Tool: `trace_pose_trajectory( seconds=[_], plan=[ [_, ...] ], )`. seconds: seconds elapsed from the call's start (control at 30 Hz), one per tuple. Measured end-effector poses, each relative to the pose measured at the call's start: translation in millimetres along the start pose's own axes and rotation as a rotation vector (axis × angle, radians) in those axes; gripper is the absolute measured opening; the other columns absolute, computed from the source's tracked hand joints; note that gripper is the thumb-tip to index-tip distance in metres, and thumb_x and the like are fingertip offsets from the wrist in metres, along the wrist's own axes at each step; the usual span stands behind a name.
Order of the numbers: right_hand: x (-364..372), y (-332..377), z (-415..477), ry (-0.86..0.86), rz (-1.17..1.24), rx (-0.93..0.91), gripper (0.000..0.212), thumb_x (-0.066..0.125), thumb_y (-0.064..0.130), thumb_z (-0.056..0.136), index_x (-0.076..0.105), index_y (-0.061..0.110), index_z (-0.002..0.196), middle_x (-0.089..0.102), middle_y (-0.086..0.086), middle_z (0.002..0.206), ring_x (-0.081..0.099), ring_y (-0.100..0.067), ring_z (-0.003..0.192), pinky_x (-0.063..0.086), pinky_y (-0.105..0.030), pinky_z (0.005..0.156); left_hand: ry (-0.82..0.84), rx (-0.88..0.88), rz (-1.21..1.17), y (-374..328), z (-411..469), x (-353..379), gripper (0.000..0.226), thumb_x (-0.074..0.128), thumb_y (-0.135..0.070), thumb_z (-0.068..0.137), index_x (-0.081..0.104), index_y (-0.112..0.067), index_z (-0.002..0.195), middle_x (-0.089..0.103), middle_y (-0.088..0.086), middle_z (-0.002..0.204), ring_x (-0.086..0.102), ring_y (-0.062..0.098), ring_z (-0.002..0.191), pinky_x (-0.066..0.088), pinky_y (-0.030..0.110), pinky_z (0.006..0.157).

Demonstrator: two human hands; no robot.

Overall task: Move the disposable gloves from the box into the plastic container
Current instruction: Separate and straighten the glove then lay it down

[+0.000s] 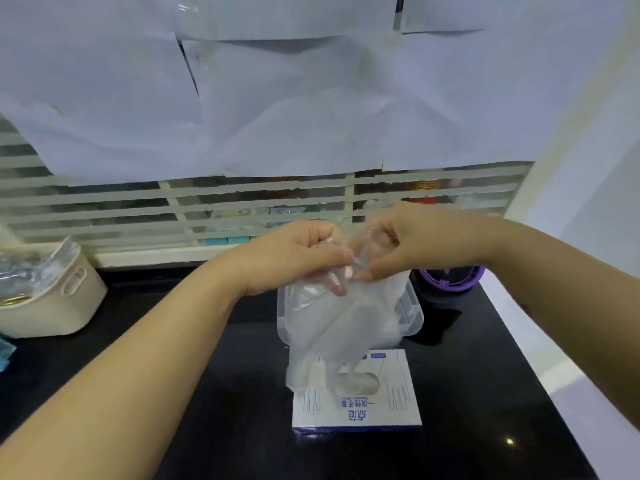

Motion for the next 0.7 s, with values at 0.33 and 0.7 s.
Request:
trace_pose_trajectory(
  seconds=[0.33, 0.7],
  plan=[
    [20, -26, 7, -0.074, 0.400, 0.148, 0.024, 0.058, 0.035, 0.094, 0.067, 0.033, 0.072, 0.063, 0.010, 0.064, 0.057, -0.007, 0.057, 0.047, -0.026, 0.061, -0.325, -0.070, -0.007, 53, -7, -88, 0.020, 0.062, -0.026, 0.092, 0.059, -0.016, 0.076, 0.039, 0.005, 0.066, 0.043, 0.011, 0.059, 0.051, 0.019, 0.067],
    [32, -30, 30, -0.198, 0.974, 0.199, 0.017, 0.057, 0.021, 0.094, 0.069, 0.012, 0.102, 0.072, -0.004, 0.087, 0.068, -0.013, 0.076, 0.054, -0.020, 0.062, -0.097, -0.129, -0.332, 81, 11, -54, 0.030, 0.064, -0.037, 0.081, 0.071, -0.013, 0.097, 0.074, 0.002, 0.091, 0.069, 0.017, 0.089, 0.051, 0.041, 0.096]
  ],
)
Point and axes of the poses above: each hand's wrist, its own z-axis towards the middle knuckle, its own x-axis out of the palm, y = z × x, the point moved 6 cm from there along z, towards the middle knuckle
